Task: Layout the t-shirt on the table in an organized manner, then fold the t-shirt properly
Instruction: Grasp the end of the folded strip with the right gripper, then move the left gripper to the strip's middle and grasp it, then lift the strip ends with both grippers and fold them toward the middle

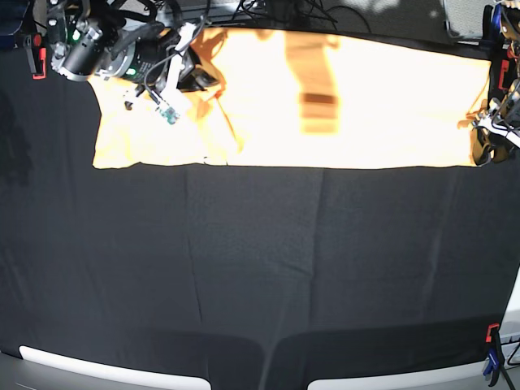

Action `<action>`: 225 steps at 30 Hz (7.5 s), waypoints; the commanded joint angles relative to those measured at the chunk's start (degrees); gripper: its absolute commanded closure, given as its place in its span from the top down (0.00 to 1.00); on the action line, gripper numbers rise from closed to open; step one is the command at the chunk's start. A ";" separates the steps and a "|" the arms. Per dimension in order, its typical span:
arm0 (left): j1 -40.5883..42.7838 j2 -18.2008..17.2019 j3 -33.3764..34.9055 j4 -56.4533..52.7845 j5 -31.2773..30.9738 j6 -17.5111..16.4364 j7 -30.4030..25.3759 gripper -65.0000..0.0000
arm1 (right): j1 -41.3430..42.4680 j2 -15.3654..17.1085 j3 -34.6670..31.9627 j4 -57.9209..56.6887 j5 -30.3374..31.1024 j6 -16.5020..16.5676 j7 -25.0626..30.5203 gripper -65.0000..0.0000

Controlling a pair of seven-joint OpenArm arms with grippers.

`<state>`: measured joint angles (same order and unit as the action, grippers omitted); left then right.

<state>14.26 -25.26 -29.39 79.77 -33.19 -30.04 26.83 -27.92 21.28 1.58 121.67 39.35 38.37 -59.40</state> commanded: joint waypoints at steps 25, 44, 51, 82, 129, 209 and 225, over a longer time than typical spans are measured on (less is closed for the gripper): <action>-0.26 -1.11 -0.57 0.94 -0.70 -0.02 -1.53 0.41 | 5.18 0.44 0.33 1.11 -4.96 -4.83 9.07 0.31; 3.74 -1.27 -0.59 0.46 1.64 3.91 3.54 0.41 | 6.97 0.44 0.33 1.11 -10.67 -6.05 6.69 0.31; 4.96 -1.25 -0.59 0.46 1.57 3.89 5.75 0.41 | 6.95 0.46 0.33 1.11 -10.69 -6.03 6.71 0.31; 4.66 -2.36 -0.59 0.55 14.49 14.91 1.66 0.00 | 6.97 0.46 0.33 1.11 -15.52 -5.99 8.00 0.31; 5.57 15.02 39.30 35.08 5.35 23.12 18.82 0.00 | 6.95 0.44 10.82 1.11 -20.70 -6.05 9.51 0.31; -1.88 6.01 28.94 34.95 9.40 15.67 18.53 0.44 | 11.45 1.68 5.14 -32.02 11.93 -0.44 0.07 0.00; 4.33 6.01 28.94 34.88 15.28 15.65 16.72 0.44 | 15.43 0.52 15.87 -23.50 13.35 -0.48 -5.70 0.00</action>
<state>18.83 -18.90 -0.12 113.73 -17.67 -14.17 44.91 -13.06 21.23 17.34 97.14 50.83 37.67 -66.15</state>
